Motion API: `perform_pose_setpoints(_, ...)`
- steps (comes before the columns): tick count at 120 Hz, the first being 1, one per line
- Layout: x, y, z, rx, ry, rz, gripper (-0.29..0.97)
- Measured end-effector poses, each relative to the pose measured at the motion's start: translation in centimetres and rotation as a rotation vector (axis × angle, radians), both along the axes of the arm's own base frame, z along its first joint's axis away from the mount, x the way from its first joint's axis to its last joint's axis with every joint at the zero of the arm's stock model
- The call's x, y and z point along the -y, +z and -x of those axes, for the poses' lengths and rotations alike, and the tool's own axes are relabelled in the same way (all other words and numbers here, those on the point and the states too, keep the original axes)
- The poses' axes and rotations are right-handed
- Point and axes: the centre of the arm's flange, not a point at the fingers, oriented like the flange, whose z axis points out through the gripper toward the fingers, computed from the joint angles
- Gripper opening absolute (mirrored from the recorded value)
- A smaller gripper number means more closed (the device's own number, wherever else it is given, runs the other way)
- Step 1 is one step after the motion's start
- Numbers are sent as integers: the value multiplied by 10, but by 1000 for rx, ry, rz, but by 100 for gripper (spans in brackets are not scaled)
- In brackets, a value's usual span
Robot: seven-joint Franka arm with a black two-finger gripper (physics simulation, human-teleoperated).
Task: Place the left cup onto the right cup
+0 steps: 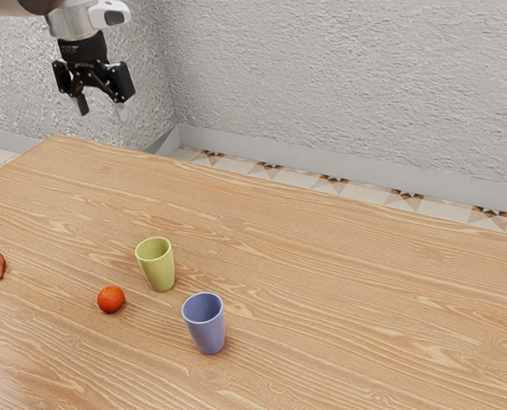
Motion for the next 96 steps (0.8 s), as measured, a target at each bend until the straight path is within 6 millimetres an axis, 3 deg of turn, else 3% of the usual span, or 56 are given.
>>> perform_pose_setpoints(24,3,-1,6,-6,-12,11,66)
perform_pose_setpoints(55,-10,-81,-4,-77,1,19,66)
perform_pose_setpoints(96,-6,-177,-21,-89,-19,22,66)
